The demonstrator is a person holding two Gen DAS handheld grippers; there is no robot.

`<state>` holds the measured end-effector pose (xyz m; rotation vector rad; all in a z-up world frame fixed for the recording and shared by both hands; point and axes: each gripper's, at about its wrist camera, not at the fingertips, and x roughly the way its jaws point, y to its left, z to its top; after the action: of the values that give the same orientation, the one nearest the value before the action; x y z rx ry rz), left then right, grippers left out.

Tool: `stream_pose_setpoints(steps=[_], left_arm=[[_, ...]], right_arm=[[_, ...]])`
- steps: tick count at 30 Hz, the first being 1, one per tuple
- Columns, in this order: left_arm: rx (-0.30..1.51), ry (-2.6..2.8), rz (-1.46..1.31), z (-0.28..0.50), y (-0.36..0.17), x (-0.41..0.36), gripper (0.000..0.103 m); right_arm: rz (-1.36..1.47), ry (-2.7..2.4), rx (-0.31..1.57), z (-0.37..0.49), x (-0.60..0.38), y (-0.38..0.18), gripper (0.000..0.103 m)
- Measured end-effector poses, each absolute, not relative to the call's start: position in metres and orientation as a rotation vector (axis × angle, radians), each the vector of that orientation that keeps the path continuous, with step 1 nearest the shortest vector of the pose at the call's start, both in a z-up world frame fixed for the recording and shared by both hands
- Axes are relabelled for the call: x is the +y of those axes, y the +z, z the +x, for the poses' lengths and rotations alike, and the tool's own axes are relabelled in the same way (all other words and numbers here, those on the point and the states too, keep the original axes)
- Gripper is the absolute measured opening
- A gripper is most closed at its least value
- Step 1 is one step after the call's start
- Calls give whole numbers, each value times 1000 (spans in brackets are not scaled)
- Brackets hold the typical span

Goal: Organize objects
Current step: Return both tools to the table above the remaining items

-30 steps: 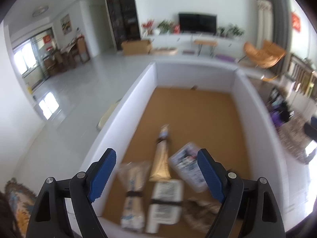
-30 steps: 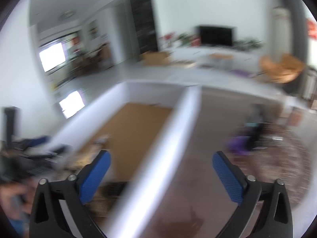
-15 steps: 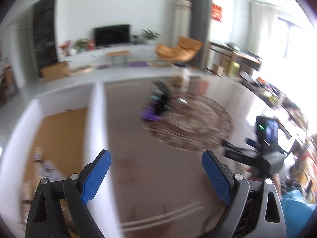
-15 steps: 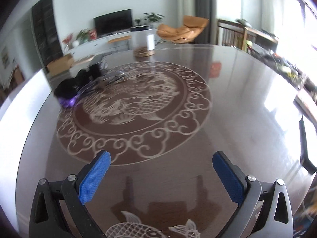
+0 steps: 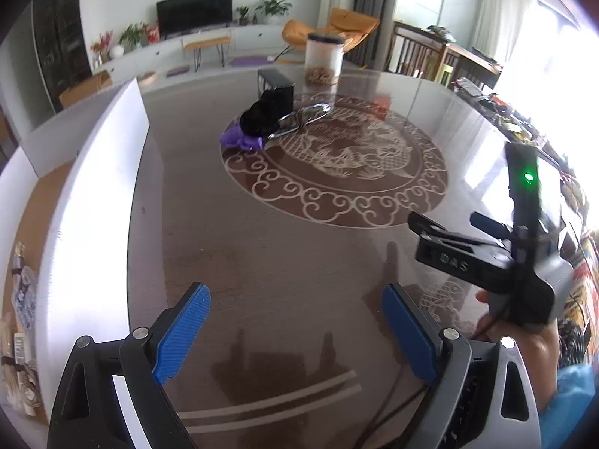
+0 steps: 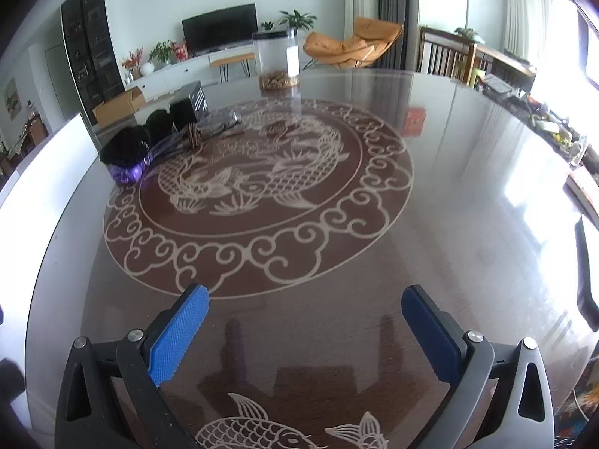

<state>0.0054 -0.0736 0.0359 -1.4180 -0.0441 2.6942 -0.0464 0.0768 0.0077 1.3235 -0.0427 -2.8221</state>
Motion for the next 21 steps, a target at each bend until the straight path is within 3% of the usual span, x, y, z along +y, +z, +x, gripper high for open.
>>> stream_pose_setpoints(steps=[12, 17, 21], left_arm=[[-115, 2683, -1518, -40, 33, -91, 94], [-38, 2707, -1482, -78, 52, -90, 94], [130, 2734, -1457, -138, 56, -79, 94]], right_arm=[[1413, -2756, -9, -52, 72, -3, 103], [1425, -2756, 19, -53, 69, -4, 103], [1431, -2753, 42, -54, 67, -5, 103]])
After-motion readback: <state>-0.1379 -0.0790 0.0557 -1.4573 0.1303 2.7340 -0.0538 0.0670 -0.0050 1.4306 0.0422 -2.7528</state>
